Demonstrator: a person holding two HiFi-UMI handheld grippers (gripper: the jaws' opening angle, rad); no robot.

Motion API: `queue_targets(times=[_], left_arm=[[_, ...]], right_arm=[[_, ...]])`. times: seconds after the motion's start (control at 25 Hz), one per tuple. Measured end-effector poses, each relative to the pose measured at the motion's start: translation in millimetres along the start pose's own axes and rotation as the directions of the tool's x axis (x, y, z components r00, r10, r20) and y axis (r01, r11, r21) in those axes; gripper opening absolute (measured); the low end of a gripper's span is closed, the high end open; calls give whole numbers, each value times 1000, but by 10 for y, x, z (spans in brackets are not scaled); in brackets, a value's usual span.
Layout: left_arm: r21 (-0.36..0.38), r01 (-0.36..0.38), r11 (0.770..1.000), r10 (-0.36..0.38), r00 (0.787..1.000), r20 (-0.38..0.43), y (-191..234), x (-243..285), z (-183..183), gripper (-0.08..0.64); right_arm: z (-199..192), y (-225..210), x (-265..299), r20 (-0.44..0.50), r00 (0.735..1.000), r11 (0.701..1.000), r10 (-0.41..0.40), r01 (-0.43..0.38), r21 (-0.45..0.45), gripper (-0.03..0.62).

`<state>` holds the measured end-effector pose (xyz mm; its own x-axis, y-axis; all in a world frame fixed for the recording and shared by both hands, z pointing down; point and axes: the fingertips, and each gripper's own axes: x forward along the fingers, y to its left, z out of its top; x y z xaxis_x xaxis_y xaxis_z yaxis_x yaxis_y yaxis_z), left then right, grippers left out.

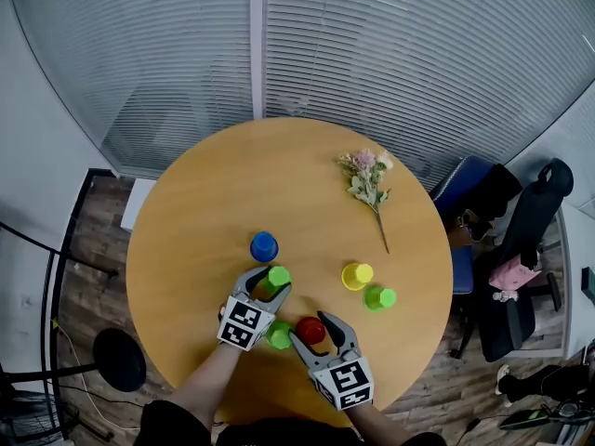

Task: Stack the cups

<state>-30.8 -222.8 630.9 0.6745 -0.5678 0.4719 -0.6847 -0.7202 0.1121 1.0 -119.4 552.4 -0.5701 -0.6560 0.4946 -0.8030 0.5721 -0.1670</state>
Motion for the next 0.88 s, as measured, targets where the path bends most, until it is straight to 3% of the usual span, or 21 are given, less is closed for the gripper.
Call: queue_targets(times=[0.36, 0.88], left_arm=[[4, -55, 998, 55, 996, 65, 9, -457, 169, 233], [-60, -160, 985, 161, 987, 11, -276, -1116, -463, 233]], right_arm=[[76, 93, -144, 61, 998, 1000, -9, 11, -22, 253], [-96, 401, -436, 53, 999, 1000, 5, -4, -19, 253]])
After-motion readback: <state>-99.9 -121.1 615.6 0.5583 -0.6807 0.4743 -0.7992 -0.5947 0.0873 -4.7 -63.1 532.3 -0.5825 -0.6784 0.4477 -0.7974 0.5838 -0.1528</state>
